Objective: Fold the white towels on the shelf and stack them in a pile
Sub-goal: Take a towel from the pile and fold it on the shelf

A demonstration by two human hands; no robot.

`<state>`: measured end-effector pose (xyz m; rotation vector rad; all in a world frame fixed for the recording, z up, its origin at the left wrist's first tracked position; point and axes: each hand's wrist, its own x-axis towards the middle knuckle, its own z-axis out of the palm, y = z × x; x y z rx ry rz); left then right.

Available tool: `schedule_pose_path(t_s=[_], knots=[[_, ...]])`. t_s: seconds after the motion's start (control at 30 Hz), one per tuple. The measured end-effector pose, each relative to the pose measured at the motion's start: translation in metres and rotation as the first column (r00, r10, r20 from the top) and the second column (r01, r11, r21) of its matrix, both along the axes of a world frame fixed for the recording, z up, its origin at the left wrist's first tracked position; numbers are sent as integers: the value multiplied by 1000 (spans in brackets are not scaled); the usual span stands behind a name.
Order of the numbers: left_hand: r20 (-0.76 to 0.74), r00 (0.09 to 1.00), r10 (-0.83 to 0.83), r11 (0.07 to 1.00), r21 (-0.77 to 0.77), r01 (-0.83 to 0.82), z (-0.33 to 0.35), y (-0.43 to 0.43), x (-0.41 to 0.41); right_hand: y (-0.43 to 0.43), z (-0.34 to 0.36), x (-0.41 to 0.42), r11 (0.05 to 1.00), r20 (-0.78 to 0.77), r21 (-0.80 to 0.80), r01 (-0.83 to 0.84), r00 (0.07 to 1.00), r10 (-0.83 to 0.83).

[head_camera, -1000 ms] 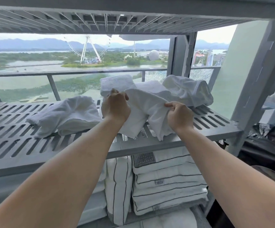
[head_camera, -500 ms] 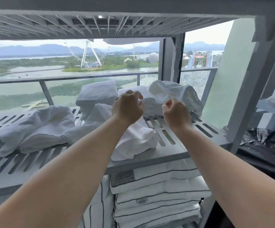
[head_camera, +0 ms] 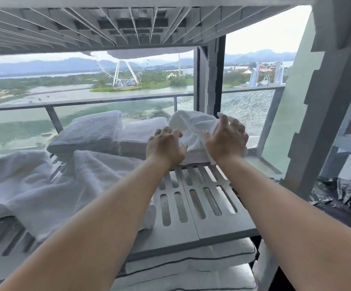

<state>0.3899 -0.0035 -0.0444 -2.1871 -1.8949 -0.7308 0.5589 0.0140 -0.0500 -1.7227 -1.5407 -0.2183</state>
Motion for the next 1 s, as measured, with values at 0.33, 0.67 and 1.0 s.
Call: schedule_pose_path(t_s=[0.33,0.67,1.0], knots=[[60,998,-17,998,57,13,-4,25,-24,30,-4,4,981,35,-155,115,993,-111],[104,990,-96,994,59,90,8,42,-35,33,12,-7,998,-361,64,16,933,8],[260,949,-176,984,62,166,9,38,-46,-15,32,-25,958,-511,284,-49,837,194]])
